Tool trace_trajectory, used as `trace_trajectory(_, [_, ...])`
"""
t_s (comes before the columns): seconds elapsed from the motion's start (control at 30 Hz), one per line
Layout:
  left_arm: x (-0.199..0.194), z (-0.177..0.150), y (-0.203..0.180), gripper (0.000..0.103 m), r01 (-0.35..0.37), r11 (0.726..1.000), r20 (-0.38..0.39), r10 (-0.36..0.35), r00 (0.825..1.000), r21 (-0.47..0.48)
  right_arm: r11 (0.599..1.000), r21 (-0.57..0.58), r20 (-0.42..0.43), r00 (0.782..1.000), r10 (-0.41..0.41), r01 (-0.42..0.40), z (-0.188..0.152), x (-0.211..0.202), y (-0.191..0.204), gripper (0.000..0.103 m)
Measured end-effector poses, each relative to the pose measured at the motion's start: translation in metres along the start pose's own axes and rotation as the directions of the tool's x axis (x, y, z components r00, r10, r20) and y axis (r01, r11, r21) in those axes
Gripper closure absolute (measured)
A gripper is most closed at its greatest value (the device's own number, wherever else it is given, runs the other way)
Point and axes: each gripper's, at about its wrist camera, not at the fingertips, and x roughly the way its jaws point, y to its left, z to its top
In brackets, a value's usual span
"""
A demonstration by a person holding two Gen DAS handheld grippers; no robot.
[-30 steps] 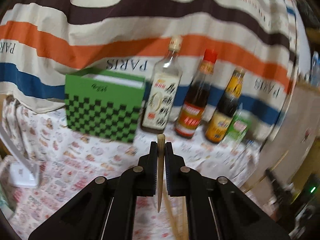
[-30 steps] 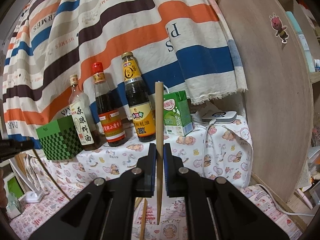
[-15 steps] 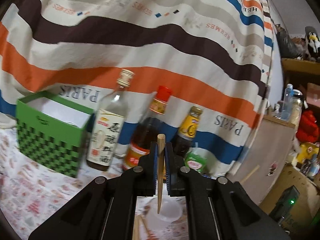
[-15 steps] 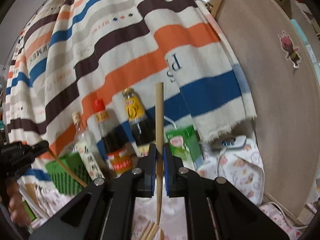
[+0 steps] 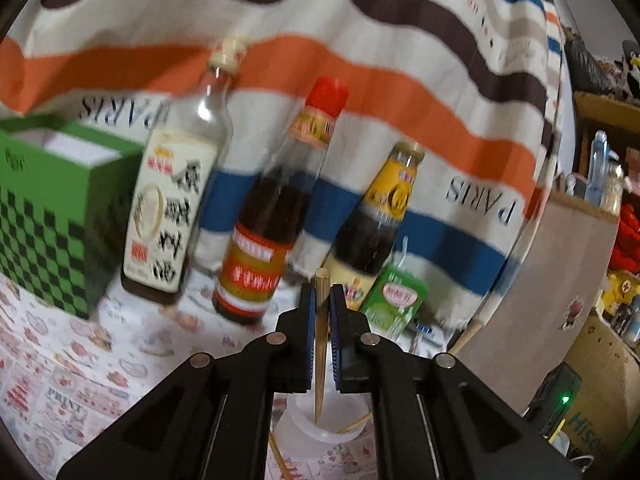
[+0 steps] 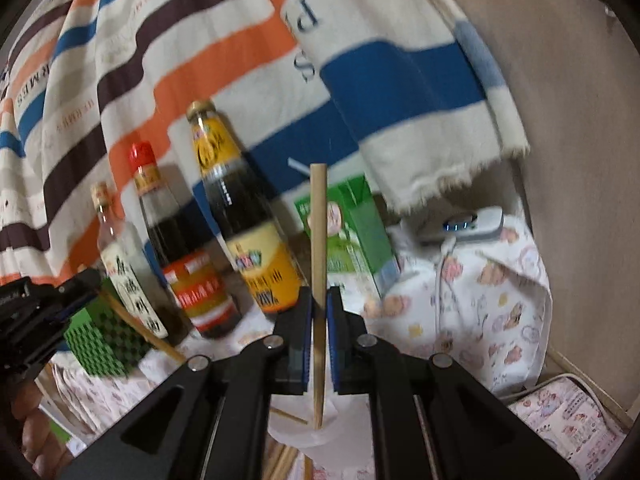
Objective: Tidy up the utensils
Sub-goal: 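Carry the left gripper's chopstick to the plastic cup while the right gripper carries its chopstick there, then open both grippers to drop the chopsticks into the cup and withdraw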
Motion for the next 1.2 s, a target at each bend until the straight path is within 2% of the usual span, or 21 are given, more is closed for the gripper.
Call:
trace_trajectory(0.13, [0.013,-0.018,0.001,0.097,0.002,1.000,-0.048,-0.001,0.999,0.014,0.999,0.034,-0.037,0.999,0.016,-0.014,-0.006,0.007,-0.007,0.096])
trace_trajectory(0.27, [0.018,-0.030,-0.004,0.097,-0.006,0.999,-0.070,0.009,0.997,0.046,1.000,0.016,-0.052,0.999,0.007,-0.006,-0.009,0.010,-0.005,0.096])
trace_trajectory(0.4, [0.026,-0.037,0.000,0.097,-0.004,1.000,-0.102,0.006,0.995,0.020,1.000,-0.019,-0.061,0.998,0.000,-0.001,-0.011,0.011,0.000,0.096])
trace_trajectory(0.57, [0.030,-0.041,0.002,0.097,-0.033,0.998,-0.108,0.039,0.993,0.057,1.000,-0.020,-0.083,0.997,-0.007,0.006,-0.013,0.016,-0.001,0.096])
trace_trajectory(0.7, [0.031,-0.044,0.001,0.097,-0.024,0.997,-0.137,0.034,0.990,0.076,1.000,-0.010,-0.083,0.996,-0.022,0.022,-0.014,0.017,-0.005,0.096])
trace_trajectory(0.77, [0.030,-0.045,-0.004,0.096,-0.055,0.992,-0.121,0.069,0.990,0.115,1.000,-0.004,-0.086,0.996,-0.026,0.026,-0.013,0.017,-0.006,0.094])
trace_trajectory(0.83, [0.030,-0.046,-0.006,0.087,-0.067,0.987,-0.115,0.084,0.990,0.143,1.000,0.001,-0.092,0.995,-0.025,0.025,-0.013,0.018,-0.008,0.085])
trace_trajectory(0.87, [0.029,-0.046,-0.006,0.082,-0.068,0.986,-0.114,0.086,0.990,0.150,1.000,0.001,-0.095,0.995,-0.025,0.025,-0.012,0.018,-0.008,0.073])
trace_trajectory(0.9, [0.028,-0.045,-0.006,0.068,-0.075,0.984,-0.110,0.093,0.990,0.160,1.000,-0.002,-0.100,0.995,-0.027,0.027,-0.012,0.018,-0.008,0.063])
trace_trajectory(0.93, [0.026,-0.044,-0.006,0.052,-0.089,0.981,-0.097,0.107,0.990,0.173,0.999,-0.010,-0.108,0.994,-0.031,0.031,-0.012,0.018,-0.006,0.044])
trace_trajectory(0.97, [0.022,-0.043,-0.006,0.045,-0.115,0.975,-0.072,0.130,0.989,0.190,0.999,-0.028,-0.115,0.993,-0.036,0.033,-0.013,0.018,-0.004,0.039])
trace_trajectory(1.0, [0.017,-0.042,-0.005,0.033,-0.135,0.969,-0.051,0.148,0.988,0.205,0.998,-0.050,-0.121,0.992,-0.037,0.031,-0.013,0.018,0.000,0.039])
trace_trajectory(1.03, [0.012,-0.040,-0.004,0.025,-0.152,0.961,-0.033,0.164,0.986,0.230,0.997,-0.067,-0.127,0.991,-0.035,0.027,-0.012,0.018,0.002,0.037])
trace_trajectory(1.17, [-0.011,-0.030,0.007,0.014,-0.216,0.929,0.024,0.219,0.975,0.299,0.993,-0.121,-0.168,0.985,-0.026,0.006,-0.014,0.013,0.014,0.026])
trace_trajectory(1.2, [-0.018,-0.028,0.010,0.009,-0.235,0.920,0.039,0.235,0.971,0.314,0.992,-0.125,-0.173,0.985,-0.026,0.004,-0.015,0.011,0.015,0.025])
